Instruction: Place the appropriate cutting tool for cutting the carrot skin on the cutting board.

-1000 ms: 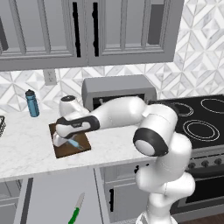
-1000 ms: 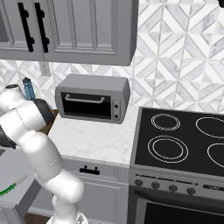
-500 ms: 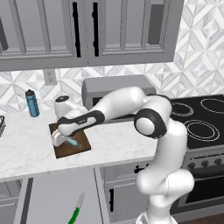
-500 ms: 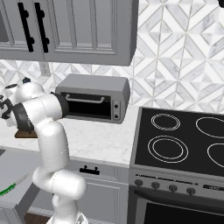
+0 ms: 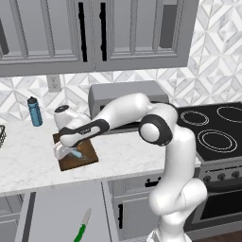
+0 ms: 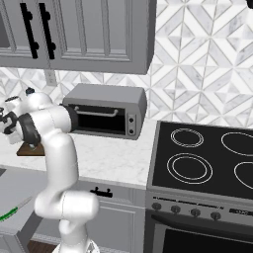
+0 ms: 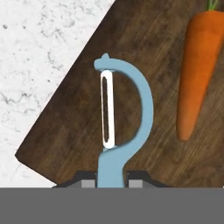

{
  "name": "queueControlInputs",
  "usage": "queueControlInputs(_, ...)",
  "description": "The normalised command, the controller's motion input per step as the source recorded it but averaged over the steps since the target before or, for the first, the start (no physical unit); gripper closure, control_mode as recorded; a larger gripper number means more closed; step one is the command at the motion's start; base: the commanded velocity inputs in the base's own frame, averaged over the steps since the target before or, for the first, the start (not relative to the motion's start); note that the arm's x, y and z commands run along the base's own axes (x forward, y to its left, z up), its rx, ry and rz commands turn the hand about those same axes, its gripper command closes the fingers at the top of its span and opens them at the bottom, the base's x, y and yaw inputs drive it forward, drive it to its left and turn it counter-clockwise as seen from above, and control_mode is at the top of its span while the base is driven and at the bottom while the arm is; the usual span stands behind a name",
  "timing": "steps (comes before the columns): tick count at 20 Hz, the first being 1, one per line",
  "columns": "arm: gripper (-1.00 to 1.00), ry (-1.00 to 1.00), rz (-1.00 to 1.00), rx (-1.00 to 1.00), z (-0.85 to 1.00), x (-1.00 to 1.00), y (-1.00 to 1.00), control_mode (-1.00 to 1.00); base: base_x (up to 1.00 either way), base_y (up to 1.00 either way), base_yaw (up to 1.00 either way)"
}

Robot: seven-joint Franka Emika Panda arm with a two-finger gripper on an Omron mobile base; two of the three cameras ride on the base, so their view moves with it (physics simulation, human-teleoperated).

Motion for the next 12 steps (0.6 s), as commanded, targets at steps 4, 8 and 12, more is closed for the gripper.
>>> queueControlInputs(4,1.00,0.00,0.00,0.00,-0.15,0.03,-0.20,-1.00,0.00,0.00,0.00)
queueControlInputs(8,1.00,0.00,0.00,0.00,-0.23,0.01,-0.11,-1.00,0.00,0.00,0.00)
queueControlInputs(12,-1.00,0.00,0.00,0.00,-0.20,0.14,-0.03,-1.00,0.00,0.00,0.00)
